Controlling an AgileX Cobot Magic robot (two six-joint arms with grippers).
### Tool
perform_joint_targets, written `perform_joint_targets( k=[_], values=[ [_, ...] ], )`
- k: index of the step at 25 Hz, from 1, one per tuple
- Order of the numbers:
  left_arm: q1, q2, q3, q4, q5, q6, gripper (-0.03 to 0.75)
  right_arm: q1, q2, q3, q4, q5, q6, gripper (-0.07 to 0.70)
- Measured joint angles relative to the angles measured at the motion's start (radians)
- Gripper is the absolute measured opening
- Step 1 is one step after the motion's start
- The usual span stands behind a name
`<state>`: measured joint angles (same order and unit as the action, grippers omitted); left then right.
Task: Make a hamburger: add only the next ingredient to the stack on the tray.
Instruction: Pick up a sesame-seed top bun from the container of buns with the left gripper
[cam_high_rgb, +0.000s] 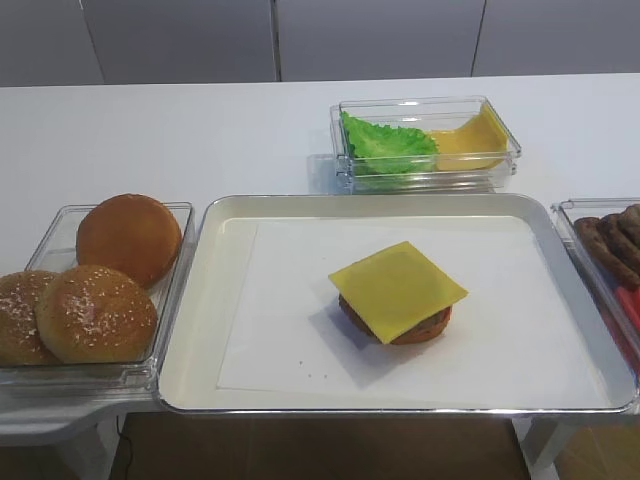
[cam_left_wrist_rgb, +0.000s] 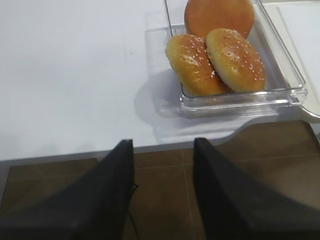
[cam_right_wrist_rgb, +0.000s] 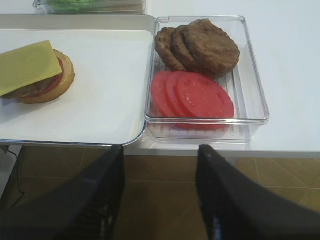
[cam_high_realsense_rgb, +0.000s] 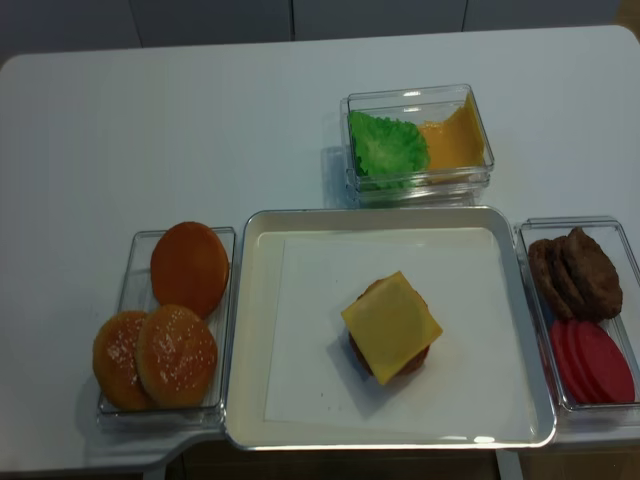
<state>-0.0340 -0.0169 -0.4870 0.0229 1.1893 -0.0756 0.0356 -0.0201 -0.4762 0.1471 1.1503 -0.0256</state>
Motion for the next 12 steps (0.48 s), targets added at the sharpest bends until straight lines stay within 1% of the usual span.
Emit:
perform_joint_targets(
  k=[3,12],
  values=[
    [0.000,0.000,0.000,0.000,0.000,0.000,0.298,0.000,0.000,0.000,0.000,0.000,0.000,0.344],
    [0.000,0.000,0.000,0.000,0.000,0.000,0.298,0.000,0.000,0.000,0.000,0.000,0.000,0.288]
  ],
)
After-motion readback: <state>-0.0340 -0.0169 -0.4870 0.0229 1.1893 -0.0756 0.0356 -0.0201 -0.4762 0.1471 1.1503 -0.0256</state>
